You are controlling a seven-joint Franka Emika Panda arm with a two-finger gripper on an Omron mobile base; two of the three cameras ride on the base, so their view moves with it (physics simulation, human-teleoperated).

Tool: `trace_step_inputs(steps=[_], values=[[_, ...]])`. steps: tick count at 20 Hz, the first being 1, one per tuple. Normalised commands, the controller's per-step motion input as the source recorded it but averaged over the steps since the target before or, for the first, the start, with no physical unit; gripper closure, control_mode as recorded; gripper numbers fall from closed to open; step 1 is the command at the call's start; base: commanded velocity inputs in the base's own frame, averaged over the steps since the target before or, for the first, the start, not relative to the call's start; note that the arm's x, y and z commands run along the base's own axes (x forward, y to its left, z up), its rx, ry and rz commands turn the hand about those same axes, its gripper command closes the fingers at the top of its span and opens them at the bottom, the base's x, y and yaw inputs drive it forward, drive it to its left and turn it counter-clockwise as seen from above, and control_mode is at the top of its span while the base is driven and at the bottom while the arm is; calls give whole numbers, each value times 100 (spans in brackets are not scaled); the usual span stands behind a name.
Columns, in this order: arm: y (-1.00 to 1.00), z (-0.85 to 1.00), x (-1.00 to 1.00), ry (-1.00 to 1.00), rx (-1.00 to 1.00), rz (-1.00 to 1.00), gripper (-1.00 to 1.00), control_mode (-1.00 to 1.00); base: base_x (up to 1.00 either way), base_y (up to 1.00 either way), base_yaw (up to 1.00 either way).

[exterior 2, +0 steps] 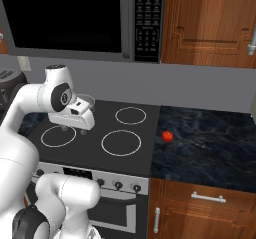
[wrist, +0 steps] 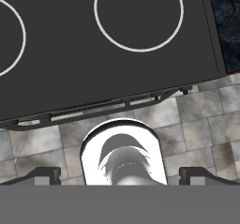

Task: Turn on the burner for the pot on the stove. Wait thirty seconds for the pot to heat up. Then add the tomato to the pot.

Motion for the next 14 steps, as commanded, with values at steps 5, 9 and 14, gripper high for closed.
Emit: trace_step_inputs(steps=[5,9,14], values=[[0,0,0,0,0,0,-100,-100,0,0,0],[0,0,0,0,0,0,-100,-100,0,0,0],[0,0,0,0,0,0,-100,-100,0,0,0]])
